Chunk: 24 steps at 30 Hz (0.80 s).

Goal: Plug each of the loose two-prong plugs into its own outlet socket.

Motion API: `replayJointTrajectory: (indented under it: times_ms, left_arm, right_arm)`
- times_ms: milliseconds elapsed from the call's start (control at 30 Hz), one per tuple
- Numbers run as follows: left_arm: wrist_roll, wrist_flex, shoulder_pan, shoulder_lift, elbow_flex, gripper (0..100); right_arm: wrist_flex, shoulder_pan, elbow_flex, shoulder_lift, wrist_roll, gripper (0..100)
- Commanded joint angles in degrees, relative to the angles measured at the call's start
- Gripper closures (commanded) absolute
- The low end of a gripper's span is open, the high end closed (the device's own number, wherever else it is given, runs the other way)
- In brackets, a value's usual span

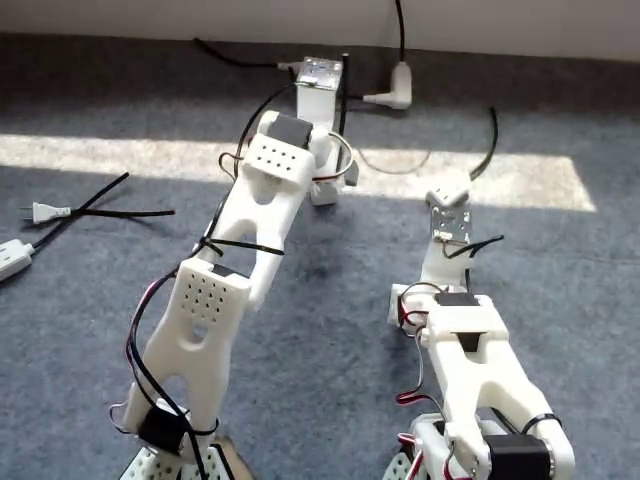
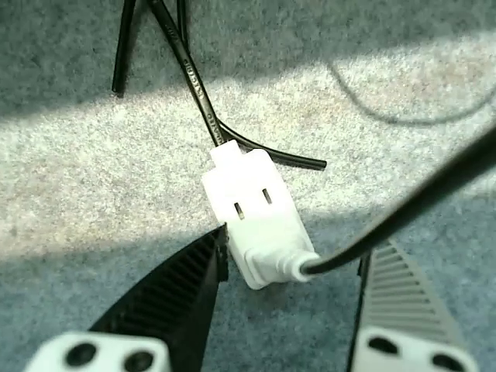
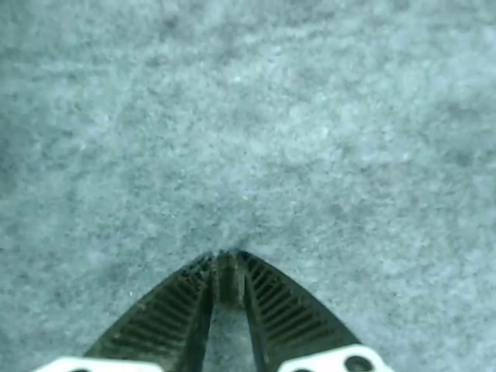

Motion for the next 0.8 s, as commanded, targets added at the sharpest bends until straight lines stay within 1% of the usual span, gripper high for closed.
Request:
replayJointTrajectory:
  times_ms: [0, 133, 400, 433, 500, 567, 700, 767]
  left_arm:
    - [-0.2, -6.7, 0.5, -0.8, 4.5, 72]
    - [-0.2, -10.7, -0.1, -0.8, 9.0, 72]
    - [-0.2, -11.0, -2.7, 0.1, 9.5, 72]
    - [-0.2, -11.1, -2.6, 1.1, 9.1, 74]
    - [-0.4, -13.9, -2.4, 3.4, 8.2, 79]
    - [-0.4, -16.8, -2.4, 5.3, 6.8, 86]
    - [-0.3, -20.0, -2.6, 8.8, 0.7, 99]
    - [-0.3, -22.5, -2.9, 10.5, -2.9, 99]
  right_arm:
    - [-1.5, -1.2, -0.5, -1.3, -0.6, 99.2]
    - [-1.5, -1.2, -0.5, -1.3, -0.6, 99.2]
    - [-1.5, -1.2, -0.5, -1.2, -0.6, 99.2]
    - [-1.5, -1.2, -0.5, -1.2, -0.6, 99.2]
    - [-1.5, -1.2, -0.5, -1.2, -0.6, 99.2]
    - [-1.5, -1.2, -0.5, -1.2, -0.5, 99.2]
    - [-1.5, -1.2, -0.5, -1.2, -0.5, 99.2]
    - [-1.5, -1.2, -0.4, -1.2, -0.5, 99.2]
